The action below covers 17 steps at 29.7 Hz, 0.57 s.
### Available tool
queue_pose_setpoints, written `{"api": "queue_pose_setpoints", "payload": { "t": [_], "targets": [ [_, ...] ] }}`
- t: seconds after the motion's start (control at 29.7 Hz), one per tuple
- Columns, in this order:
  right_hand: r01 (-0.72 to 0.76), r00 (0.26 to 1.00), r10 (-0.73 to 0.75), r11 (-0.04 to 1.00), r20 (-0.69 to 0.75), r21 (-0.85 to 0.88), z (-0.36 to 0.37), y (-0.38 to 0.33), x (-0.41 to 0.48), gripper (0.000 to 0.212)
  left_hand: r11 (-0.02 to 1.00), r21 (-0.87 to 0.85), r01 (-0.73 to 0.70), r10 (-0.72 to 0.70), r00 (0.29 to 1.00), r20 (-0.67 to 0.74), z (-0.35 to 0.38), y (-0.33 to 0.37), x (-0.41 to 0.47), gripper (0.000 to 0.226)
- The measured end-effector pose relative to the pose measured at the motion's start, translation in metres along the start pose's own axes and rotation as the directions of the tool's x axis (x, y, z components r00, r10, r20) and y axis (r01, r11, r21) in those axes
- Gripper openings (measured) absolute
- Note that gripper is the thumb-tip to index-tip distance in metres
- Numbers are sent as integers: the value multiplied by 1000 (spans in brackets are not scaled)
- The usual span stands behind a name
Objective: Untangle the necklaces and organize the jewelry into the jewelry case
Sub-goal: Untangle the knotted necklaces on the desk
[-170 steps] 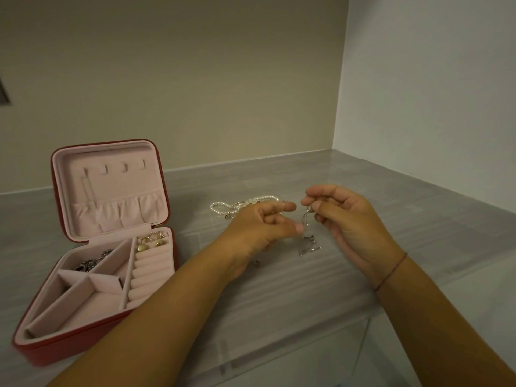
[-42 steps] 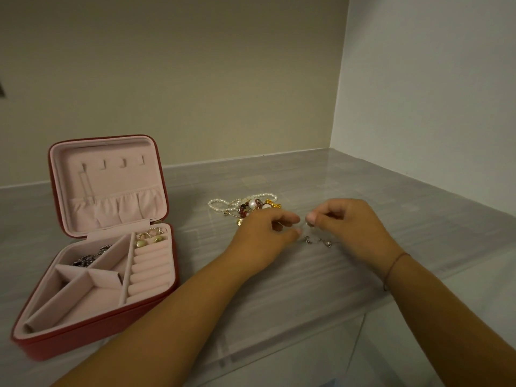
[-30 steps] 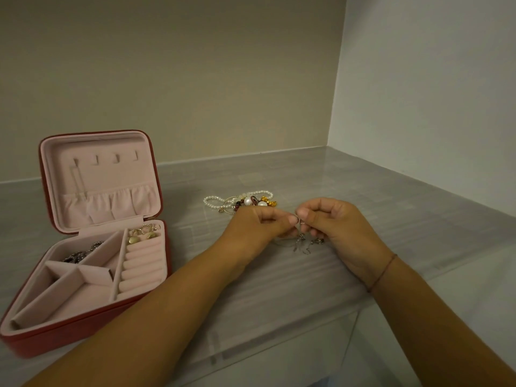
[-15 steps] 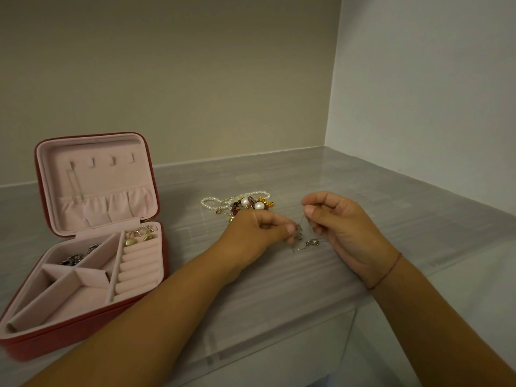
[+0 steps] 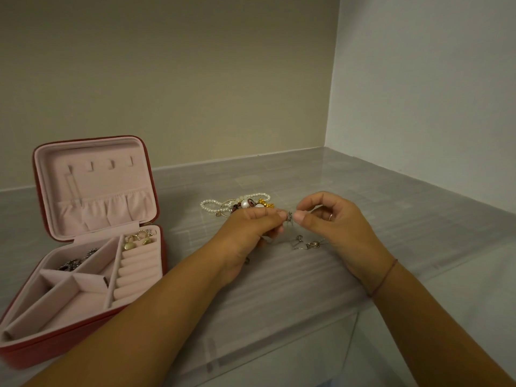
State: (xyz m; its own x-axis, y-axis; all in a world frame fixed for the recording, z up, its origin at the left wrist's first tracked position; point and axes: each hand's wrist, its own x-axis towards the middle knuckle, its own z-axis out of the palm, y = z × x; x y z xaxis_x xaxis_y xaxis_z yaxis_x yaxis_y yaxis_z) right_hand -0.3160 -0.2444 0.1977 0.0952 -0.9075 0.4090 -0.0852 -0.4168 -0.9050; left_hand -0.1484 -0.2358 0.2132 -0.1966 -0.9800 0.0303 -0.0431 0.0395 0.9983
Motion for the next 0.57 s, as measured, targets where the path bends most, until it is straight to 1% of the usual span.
{"api": "queue_pose_setpoints", "payload": {
  "t": [0.1,0.17,0.3,0.44,0.54,0.57],
  "targets": [
    [73,997,-73,993,4,-97,4,0,1,12,999,29,-18,18,1000,-4,0,1,-1,15],
    [106,994,-107,988,-2,-112,4,0,1,12,998,59,-37,38,999,-9,0,1,-2,16],
    [70,998,-70,996,-3,-49,1,0,0,8,993,107,-47,51,998,-29,2,2,-3,19],
    [22,999,-20,998,29,-58,3,1,-1,3,994,105,-38,43,998,-45,1,3,-2,20],
    [32,999,-29,994,25,-103,6,0,-1,12,997,66,-30,33,999,-41,1,3,-2,18],
    [46,999,-45,992,17,-119,7,-1,-1,11,998,58,-28,30,999,-39,1,3,-2,16]
  ]
}}
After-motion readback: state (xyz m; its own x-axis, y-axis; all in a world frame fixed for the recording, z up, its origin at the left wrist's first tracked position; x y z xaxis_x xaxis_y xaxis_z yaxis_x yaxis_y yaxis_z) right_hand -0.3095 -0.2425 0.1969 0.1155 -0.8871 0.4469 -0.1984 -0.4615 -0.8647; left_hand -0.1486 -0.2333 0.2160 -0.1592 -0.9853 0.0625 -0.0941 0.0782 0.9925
